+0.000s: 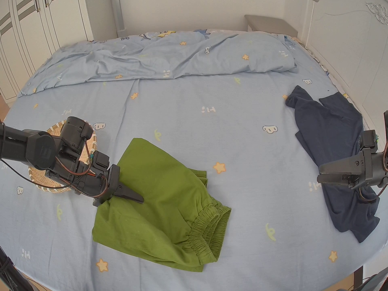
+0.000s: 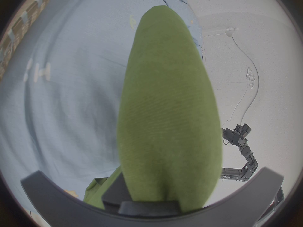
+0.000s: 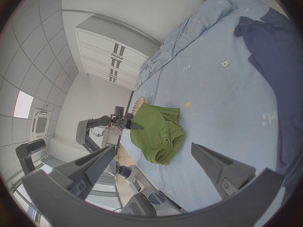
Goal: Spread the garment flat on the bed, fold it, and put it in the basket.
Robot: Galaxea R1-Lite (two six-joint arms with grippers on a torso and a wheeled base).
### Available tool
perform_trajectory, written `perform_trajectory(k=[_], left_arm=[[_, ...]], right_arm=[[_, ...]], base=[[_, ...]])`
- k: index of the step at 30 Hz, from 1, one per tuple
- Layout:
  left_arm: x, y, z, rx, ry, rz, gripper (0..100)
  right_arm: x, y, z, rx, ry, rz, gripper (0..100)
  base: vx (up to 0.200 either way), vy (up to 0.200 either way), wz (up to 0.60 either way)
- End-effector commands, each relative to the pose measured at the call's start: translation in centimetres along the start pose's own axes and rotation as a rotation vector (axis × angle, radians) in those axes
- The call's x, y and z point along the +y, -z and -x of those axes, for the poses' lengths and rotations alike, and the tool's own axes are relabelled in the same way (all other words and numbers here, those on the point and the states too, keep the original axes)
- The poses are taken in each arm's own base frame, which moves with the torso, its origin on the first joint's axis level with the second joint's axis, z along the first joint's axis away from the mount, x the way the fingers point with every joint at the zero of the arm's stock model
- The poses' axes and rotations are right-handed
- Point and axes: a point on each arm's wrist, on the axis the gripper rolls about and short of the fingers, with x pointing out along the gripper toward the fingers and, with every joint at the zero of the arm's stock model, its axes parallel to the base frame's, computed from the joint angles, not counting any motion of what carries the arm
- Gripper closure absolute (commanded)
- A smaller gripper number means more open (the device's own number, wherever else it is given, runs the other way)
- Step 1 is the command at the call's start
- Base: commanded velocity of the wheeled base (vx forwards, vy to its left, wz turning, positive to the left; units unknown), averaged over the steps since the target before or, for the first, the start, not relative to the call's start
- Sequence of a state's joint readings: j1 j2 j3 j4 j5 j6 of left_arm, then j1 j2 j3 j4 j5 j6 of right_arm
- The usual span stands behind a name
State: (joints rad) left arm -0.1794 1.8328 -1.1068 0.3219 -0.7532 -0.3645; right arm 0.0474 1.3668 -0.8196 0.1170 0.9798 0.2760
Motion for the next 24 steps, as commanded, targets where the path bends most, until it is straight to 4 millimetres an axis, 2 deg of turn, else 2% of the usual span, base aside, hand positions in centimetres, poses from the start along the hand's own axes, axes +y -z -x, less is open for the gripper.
perform_trajectory(k=[1,17,20,24], left_arm=[[-0.1,0.0,0.1,-0.002,0.002,-0.004,100],[-0.2,0.6,-0.4,0.022,-0.007,-0.023,100],[-0.5,1.4,-1.2,0.054,-0.01,-0.074,100],[-2.3,2.9,-0.5,0.055,0.001,-0.175,100]], right_arm=[[0.0,0.0,0.0,0.0,0.0,0.001,0],[0.0,0.0,0.0,-0.001,-0.001,0.001,0],[0.0,0.0,0.1,-0.003,0.0,0.002,0],[0.1,-0.1,0.1,-0.006,0.0,0.005,0]], base=[[0.0,0.2,0.0],[0.0,0.2,0.0],[0.0,0.0,0.0],[0.0,0.0,0.0]])
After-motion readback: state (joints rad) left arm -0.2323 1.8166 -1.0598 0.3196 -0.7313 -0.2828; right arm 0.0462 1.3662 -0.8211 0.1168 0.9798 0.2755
